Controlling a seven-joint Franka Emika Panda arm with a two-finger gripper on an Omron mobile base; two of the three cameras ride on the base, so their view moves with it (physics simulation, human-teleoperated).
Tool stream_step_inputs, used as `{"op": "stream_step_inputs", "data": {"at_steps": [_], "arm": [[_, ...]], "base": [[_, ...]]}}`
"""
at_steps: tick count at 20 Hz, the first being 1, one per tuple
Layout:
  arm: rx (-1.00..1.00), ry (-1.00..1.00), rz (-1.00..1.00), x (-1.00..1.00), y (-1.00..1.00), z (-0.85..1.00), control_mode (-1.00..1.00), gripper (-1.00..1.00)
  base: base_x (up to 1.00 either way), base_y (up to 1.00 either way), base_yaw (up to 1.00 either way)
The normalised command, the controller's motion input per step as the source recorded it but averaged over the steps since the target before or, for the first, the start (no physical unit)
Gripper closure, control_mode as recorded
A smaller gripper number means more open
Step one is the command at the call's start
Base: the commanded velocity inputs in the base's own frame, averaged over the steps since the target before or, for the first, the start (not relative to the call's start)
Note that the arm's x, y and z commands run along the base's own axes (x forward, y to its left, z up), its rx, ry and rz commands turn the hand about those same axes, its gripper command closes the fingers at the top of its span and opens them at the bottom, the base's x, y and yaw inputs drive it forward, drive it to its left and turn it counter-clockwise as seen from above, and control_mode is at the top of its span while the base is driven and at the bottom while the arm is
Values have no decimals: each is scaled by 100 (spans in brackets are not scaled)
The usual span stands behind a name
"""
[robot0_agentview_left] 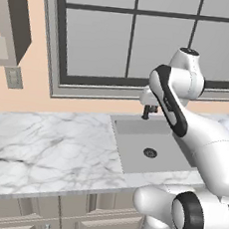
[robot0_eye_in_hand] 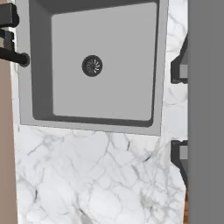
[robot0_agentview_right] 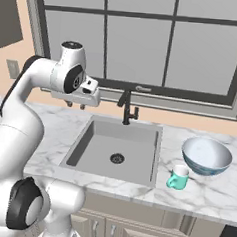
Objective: Pick the mug and place it in the sink. Pick the bowl and place it in the open cabinet and then close the cabinet.
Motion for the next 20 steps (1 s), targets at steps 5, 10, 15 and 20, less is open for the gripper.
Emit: {"op": "stream_step_inputs", "data": {"at_steps": [5, 10, 15, 20], "arm": [[0, -2, 0, -22, -1, 0, -100, -100], [0, -1, 0, -43, -26, 0, -100, -100], [0, 0, 0, -49, -50, -5, -100, -100], [0, 1, 0, -38, -47, -19, -100, -100]], "base": [[0, 0, 0], [0, 0, 0], [0, 0, 0], [0, 0, 0]]}}
